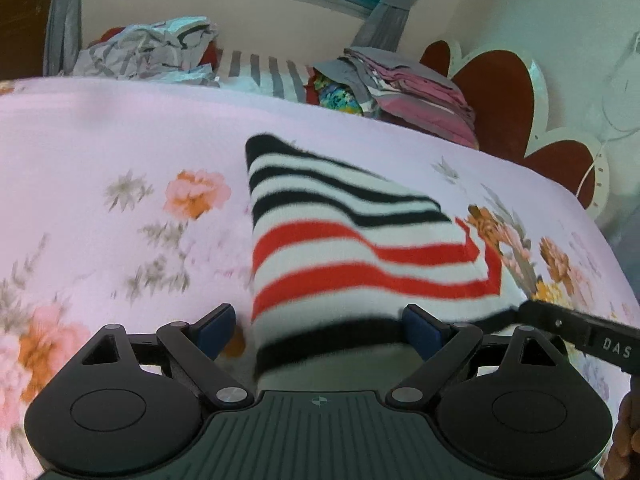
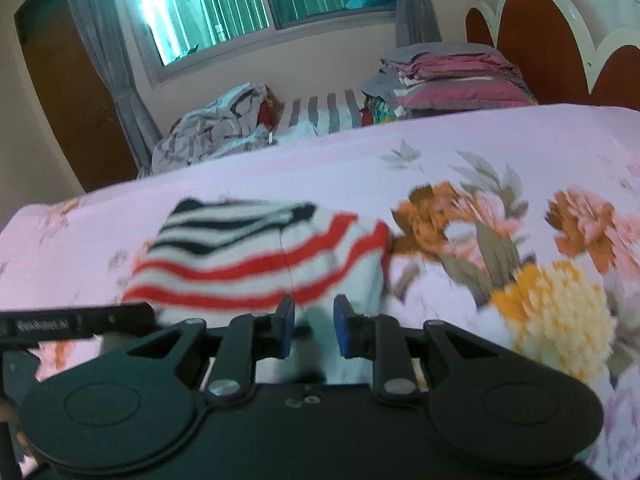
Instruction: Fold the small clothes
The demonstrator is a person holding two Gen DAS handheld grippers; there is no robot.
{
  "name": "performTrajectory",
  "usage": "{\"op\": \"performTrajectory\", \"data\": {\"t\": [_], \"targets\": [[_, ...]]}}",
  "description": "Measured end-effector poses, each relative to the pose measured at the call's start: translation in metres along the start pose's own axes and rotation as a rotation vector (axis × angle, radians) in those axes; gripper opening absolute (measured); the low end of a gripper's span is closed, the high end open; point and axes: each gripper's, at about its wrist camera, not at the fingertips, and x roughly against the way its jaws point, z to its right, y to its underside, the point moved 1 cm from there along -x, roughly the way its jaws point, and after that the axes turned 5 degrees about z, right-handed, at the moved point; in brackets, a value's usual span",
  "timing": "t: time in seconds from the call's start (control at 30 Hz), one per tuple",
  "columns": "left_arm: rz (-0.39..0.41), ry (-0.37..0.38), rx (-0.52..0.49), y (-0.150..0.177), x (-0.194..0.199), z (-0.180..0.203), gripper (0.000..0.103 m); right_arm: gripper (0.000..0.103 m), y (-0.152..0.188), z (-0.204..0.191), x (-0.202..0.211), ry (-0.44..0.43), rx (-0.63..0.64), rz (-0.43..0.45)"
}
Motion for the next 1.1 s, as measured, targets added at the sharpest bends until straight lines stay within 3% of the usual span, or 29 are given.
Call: {"op": "performTrajectory", "data": {"t": [0.13, 0.23, 0.37, 0.5, 0.67, 0.83, 1.0, 1.1], "targets": [[-0.015, -0.003, -0.008, 0.012, 0.000, -0.003, 0.089, 0.020, 0.011, 0.008, 0.003, -0.002, -0.050, -0.023], [-0.015, -0.003, -0.027, 0.013, -0.003, -0.006, 0.089, 0.018, 0.009, 0.019, 0.001, -0.044, -0.170, -0.044], [-0.010, 0.019, -0.091, 0.012, -0.007, -0.007, 0.091, 0.018, 0.018, 0.025, -0.005, -0.056, -0.228, -0.062], [-0.012, 0.010, -0.083, 0.011, -0.008, -0.007, 0.095, 0.019, 0.021, 0.025, -0.007, -0.033, -0.202, -0.071], [-0.033, 0.029, -0.040, 0.008, 0.006, -0.010, 0.095, 0.026, 0.022, 0.026, 0.024, -0.028, -0.231, -0.030], [-0.071, 0.065, -0.011, 0.020, 0.020, -0.016, 0.095, 0.026, 0.038, 0.018, 0.049, -0.031, -0.230, -0.047], [-0.103, 0.074, -0.042, 0.037, 0.015, -0.022, 0.095, 0.009, 0.066, 0.011, 0.050, -0.011, -0.283, -0.089], [-0.109, 0.094, -0.035, 0.038, 0.014, -0.028, 0.095, 0.007, 0.077, 0.011, 0.051, -0.017, -0.356, -0.087]]}}
